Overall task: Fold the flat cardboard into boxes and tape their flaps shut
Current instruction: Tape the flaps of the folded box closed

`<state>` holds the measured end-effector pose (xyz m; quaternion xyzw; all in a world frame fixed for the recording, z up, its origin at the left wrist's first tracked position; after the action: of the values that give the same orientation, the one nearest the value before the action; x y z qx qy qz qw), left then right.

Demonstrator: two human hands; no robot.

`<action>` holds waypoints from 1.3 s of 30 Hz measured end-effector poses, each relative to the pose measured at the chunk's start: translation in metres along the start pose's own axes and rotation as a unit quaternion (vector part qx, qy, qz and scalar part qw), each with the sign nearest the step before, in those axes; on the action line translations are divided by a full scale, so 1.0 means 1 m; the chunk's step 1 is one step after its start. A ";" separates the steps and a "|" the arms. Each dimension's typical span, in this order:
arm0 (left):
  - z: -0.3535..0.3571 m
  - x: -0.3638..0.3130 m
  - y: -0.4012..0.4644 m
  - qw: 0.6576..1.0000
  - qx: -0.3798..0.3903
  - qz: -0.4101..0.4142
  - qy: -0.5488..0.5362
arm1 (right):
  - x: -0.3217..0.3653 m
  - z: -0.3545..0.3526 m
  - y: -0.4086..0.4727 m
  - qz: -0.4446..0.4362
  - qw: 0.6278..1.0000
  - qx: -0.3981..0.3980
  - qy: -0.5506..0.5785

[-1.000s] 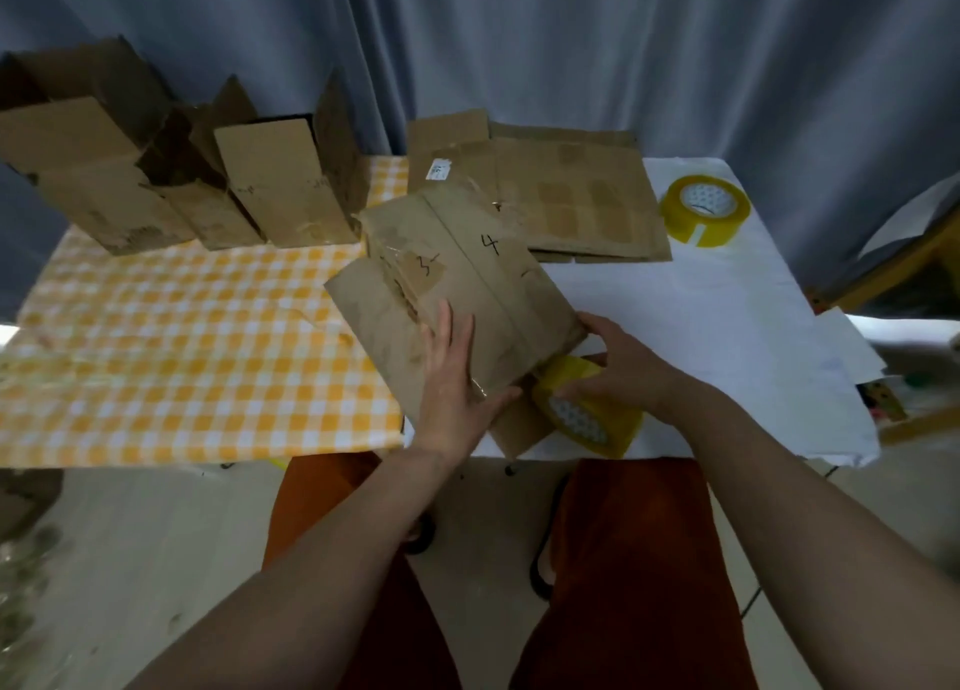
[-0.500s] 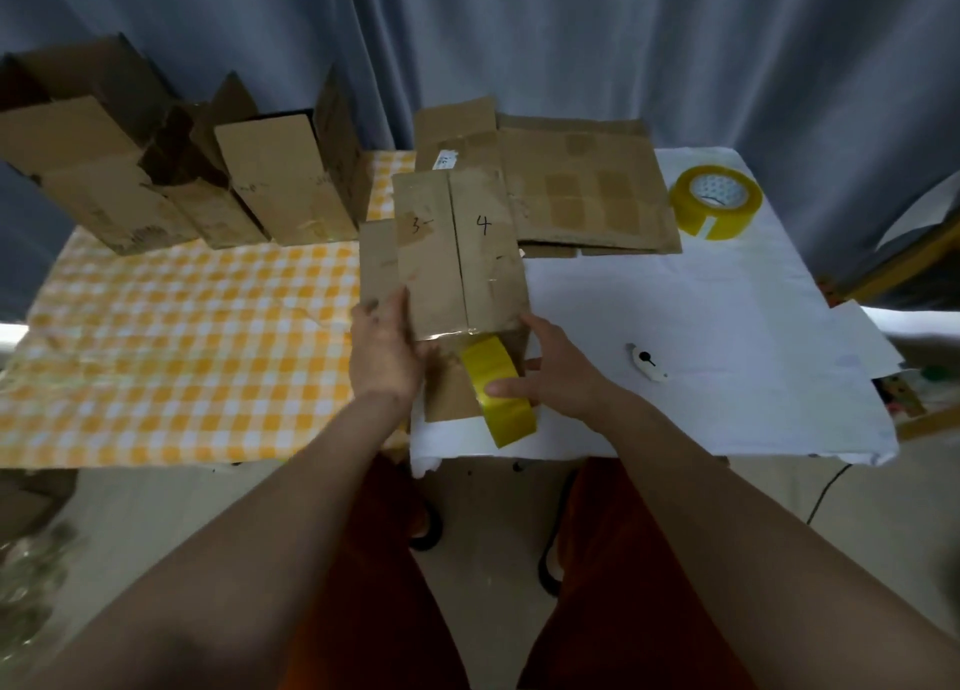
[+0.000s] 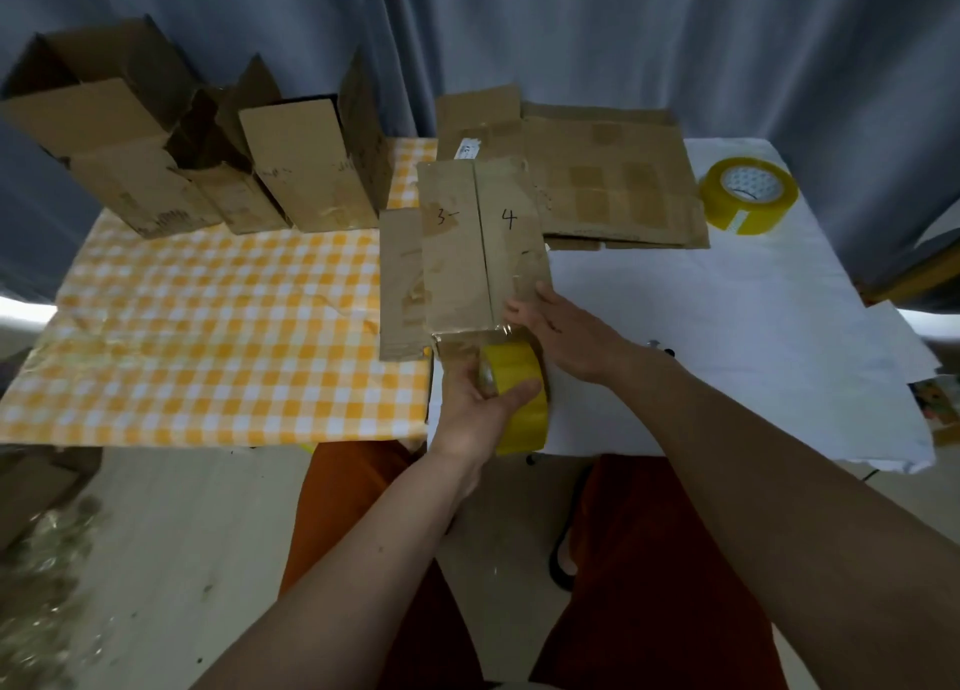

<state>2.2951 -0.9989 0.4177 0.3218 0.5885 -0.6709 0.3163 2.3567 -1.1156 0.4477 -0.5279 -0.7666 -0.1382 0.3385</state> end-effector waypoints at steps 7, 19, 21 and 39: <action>-0.007 0.022 -0.011 0.994 -0.017 -0.109 -0.011 | 0.001 0.004 -0.002 -0.004 1.000 -0.003 -0.026; -0.005 -0.013 0.002 0.987 -0.054 -0.103 0.107 | 0.010 0.006 -0.006 -0.039 0.997 -0.006 -0.062; -0.010 -0.015 0.009 0.991 -0.079 -0.086 0.064 | 0.009 -0.004 -0.013 -0.054 0.997 -0.054 -0.026; -0.009 0.008 0.018 0.990 -0.019 -0.123 -0.071 | -0.154 -0.034 -0.124 0.311 0.896 -0.316 0.037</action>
<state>2.3053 -0.9920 0.3995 0.1923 0.6122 -0.7144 0.2789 2.2908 -1.2957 0.3883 -0.8128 -0.4664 -0.2807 0.2073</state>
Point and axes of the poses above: each hand's wrist, its own y-axis towards the middle knuckle, its own z-axis out of the palm, x = y × z, the point moved 10 cm from there along y, towards the middle knuckle, and after that the axes turned 11 degrees about -z, right-handed, at the moved point
